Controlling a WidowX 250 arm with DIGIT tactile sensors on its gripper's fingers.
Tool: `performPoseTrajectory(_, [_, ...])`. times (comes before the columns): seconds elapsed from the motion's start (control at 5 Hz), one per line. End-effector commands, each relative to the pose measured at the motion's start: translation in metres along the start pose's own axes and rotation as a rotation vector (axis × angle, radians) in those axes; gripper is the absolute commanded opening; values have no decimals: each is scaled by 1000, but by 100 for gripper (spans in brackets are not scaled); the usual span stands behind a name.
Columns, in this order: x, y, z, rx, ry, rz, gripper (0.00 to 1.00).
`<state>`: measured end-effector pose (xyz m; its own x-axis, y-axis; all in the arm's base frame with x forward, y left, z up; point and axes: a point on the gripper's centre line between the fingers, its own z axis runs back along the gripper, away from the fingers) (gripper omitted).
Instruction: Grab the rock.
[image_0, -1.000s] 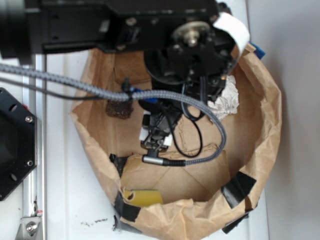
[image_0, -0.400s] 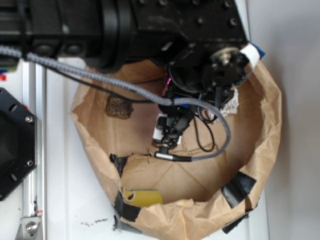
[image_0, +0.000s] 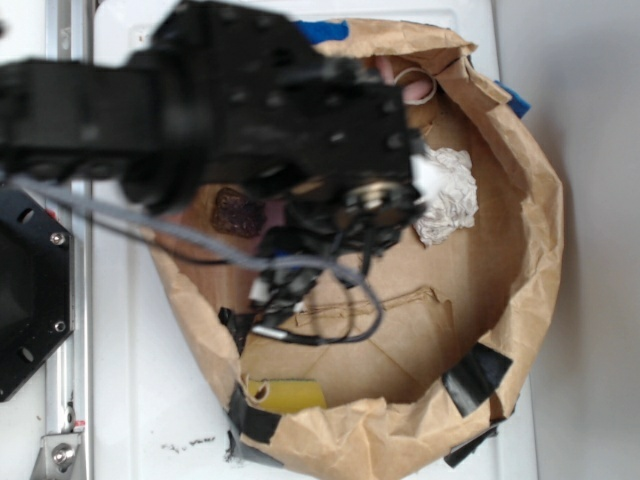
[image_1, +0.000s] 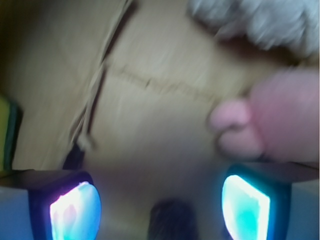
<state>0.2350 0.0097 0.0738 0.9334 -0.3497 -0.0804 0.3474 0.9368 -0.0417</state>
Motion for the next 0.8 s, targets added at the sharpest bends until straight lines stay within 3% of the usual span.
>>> performPoseTrajectory(0.0, [-22,-10,5,51,-47,16,100])
performPoseTrajectory(0.4, [-44,-18,-8,60,-33,44,100])
performPoseTrajectory(0.6, [-56,-18,-21,61,-105,65,100])
